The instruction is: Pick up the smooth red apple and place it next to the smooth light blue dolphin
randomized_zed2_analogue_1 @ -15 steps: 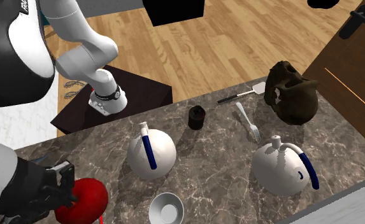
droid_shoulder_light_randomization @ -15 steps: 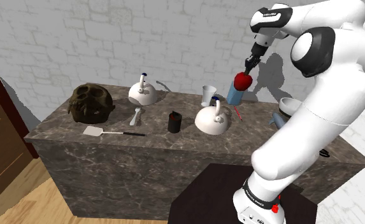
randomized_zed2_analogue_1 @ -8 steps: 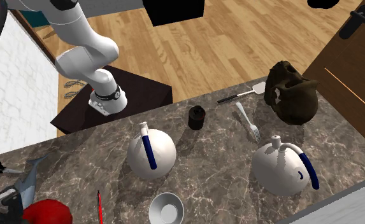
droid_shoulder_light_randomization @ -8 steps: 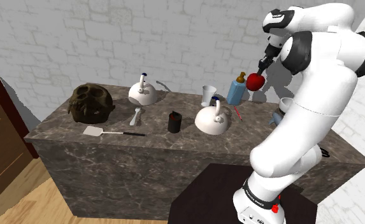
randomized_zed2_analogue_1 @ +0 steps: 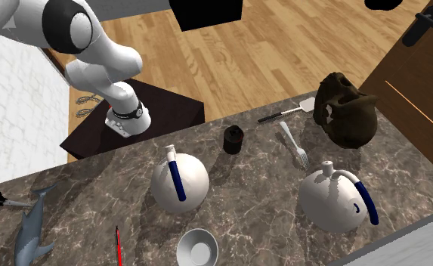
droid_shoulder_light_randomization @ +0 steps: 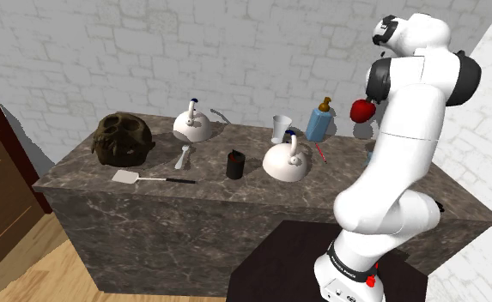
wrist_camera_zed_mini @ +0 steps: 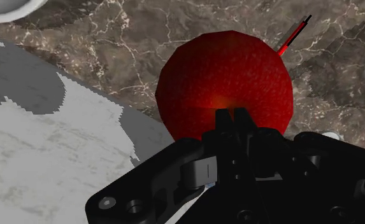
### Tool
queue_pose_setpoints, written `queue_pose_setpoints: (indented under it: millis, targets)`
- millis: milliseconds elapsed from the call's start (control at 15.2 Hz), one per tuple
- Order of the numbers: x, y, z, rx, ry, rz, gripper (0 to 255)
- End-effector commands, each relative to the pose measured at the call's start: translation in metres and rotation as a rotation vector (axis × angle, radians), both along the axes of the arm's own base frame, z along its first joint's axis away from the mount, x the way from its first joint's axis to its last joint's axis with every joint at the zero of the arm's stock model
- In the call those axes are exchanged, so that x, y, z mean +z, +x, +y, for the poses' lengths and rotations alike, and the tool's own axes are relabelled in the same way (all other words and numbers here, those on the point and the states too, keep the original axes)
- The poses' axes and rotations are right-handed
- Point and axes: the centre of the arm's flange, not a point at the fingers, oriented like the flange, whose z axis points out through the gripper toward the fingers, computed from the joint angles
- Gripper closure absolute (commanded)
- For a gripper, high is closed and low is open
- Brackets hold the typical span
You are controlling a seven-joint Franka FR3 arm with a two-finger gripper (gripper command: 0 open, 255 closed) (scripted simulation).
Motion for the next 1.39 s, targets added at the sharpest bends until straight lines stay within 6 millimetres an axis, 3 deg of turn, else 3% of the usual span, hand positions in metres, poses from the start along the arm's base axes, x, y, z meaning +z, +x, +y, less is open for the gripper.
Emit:
queue_pose_setpoints:
  millis: [0,198,1320]
  targets:
    - [0.0,-0.013,-0.02,0.003,0.0,-0.001,255]
    - [0.0,-0.042,-0.061,0.003,0.0,-0.001,255]
    - [-0.089,-0.042,-0.061,0.003,0.0,-0.001,255]
